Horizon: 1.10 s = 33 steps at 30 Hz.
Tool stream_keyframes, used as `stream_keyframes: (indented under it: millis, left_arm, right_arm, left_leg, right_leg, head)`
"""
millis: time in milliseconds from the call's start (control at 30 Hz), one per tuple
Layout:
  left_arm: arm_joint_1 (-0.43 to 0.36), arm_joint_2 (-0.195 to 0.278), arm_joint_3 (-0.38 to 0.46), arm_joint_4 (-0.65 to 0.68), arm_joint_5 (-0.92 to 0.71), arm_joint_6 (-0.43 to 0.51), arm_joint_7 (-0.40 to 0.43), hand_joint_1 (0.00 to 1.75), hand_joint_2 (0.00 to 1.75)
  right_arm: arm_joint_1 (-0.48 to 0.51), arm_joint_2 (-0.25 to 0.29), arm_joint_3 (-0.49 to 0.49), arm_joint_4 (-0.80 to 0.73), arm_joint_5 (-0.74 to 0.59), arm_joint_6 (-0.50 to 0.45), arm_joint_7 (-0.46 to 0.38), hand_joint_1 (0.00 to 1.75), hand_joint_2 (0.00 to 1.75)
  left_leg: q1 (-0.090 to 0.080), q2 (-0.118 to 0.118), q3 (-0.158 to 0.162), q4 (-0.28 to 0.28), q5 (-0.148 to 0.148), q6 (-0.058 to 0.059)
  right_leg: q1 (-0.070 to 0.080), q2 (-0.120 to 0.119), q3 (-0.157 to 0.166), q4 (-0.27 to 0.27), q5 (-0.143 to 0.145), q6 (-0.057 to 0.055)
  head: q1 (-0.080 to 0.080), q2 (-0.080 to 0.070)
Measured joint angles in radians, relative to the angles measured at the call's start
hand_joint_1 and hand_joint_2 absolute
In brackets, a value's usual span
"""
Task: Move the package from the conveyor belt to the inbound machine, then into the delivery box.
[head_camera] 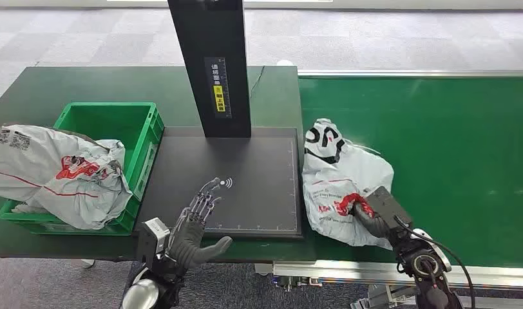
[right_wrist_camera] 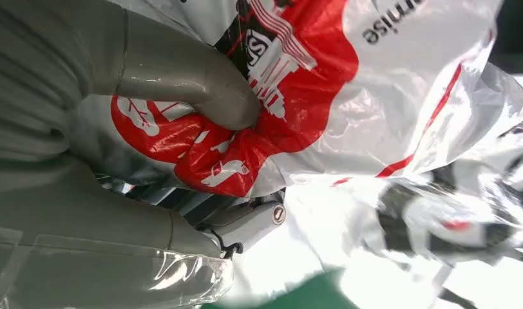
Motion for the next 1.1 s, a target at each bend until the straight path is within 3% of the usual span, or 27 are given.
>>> stream_keyframes:
  millis: [233, 367, 433, 633, 800, 900, 1000, 1100]
  left_arm:
    - [0.001, 0.0, 0.002, 0.0, 0.0, 0.004, -0.011, 0.0, 1.75]
    - [0.002, -0.002, 0.015, -0.009, 0.0, 0.015, -0.025, 0.0, 1.75]
    - [-0.001, -0.003, 0.018, -0.01, -0.001, 0.014, -0.031, 0.0, 1.75]
    - [-0.023, -0.003, 0.018, -0.009, -0.035, 0.027, -0.063, 0.0, 1.75]
    - [-0.051, -0.006, 0.018, 0.0, -0.076, 0.08, -0.084, 0.0, 1.75]
    - [-0.06, -0.01, 0.018, 0.0, -0.084, 0.12, -0.096, 0.0, 1.75]
    - [-0.061, -0.012, 0.019, -0.008, -0.058, 0.133, -0.104, 0.0, 1.75]
    - [-0.062, -0.012, 0.018, -0.017, -0.036, 0.133, -0.104, 0.0, 1.75]
  right_arm:
    - [0.001, 0.014, -0.017, -0.044, -0.068, -0.023, -0.052, 1.75, 1.75]
    - [0.047, 0.06, -0.002, -0.296, 0.012, -0.163, -0.201, 1.75, 1.75]
    - [0.059, 0.067, 0.031, -0.369, 0.073, -0.18, -0.231, 1.75, 1.75]
    - [0.062, 0.055, 0.166, -0.396, 0.353, -0.147, -0.17, 1.75, 1.75]
    - [0.04, 0.045, 0.31, -0.319, 0.602, -0.108, -0.033, 1.75, 1.75]
    - [0.008, 0.038, 0.389, -0.241, 0.713, -0.132, 0.045, 1.75, 1.75]
    - [-0.027, 0.033, 0.449, -0.172, 0.751, -0.161, 0.051, 1.75, 1.75]
    - [-0.054, 0.032, 0.496, -0.125, 0.707, -0.14, -0.006, 1.75, 1.75]
  left_leg:
    - [0.0, 0.0, 0.0, 0.0, 0.0, 0.0]
    - [0.0, 0.0, 0.0, 0.0, 0.0, 0.0]
    - [0.0, 0.001, 0.0, 0.0, 0.0, 0.0]
    - [0.0, 0.001, 0.0, 0.0, 0.0, 0.0]
    - [0.0, 0.001, 0.0, 0.0, 0.0, 0.0]
    - [0.0, 0.001, 0.0, 0.0, 0.0, 0.0]
    - [0.0, 0.001, 0.0, 0.0, 0.0, 0.0]
    - [0.0, 0.001, 0.0, 0.0, 0.0, 0.0]
  right_leg:
    - [0.0, 0.0, 0.0, 0.0, 0.0, 0.0]
    - [0.0, 0.0, 0.0, 0.0, 0.0, 0.0]
    - [0.0, 0.0, 0.0, 0.0, 0.0, 0.0]
    - [0.0, 0.001, 0.0, 0.0, 0.0, 0.0]
    - [0.0, 0.001, 0.0, 0.0, 0.0, 0.0]
    - [0.0, 0.0, 0.0, 0.0, 0.0, 0.0]
    - [0.0, 0.001, 0.0, 0.0, 0.0, 0.0]
    - [0.0, 0.001, 0.0, 0.0, 0.0, 0.0]
  head:
    - [0.0, 0.0]
    - [0.0, 0.0]
    - [0.0, 0.0]
    - [0.0, 0.0]
    - [0.0, 0.0]
    - [0.0, 0.0]
    - [0.0, 0.0]
    - [0.0, 0.0]
